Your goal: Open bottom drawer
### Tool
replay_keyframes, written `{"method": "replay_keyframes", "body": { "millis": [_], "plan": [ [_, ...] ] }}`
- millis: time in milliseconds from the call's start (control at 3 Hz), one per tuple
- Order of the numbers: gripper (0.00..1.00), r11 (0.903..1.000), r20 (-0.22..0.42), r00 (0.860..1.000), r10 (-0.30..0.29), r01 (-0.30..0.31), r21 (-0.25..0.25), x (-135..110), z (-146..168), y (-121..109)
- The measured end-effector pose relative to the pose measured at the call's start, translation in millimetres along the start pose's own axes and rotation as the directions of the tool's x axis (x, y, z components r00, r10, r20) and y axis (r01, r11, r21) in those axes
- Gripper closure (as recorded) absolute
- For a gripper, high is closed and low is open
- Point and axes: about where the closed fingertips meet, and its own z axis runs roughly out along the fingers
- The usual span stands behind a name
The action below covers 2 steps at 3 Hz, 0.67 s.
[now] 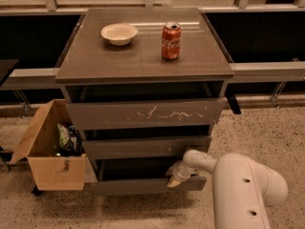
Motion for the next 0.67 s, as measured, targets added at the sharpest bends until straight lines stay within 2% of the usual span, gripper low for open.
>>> {"method": "replay_keyframes", "body": {
  "millis": [667],
  "plan": [
    [0.16, 1.0, 0.0, 1.0, 0.0, 0.0, 0.0, 0.0, 0.1, 0.0]
  ]
}}
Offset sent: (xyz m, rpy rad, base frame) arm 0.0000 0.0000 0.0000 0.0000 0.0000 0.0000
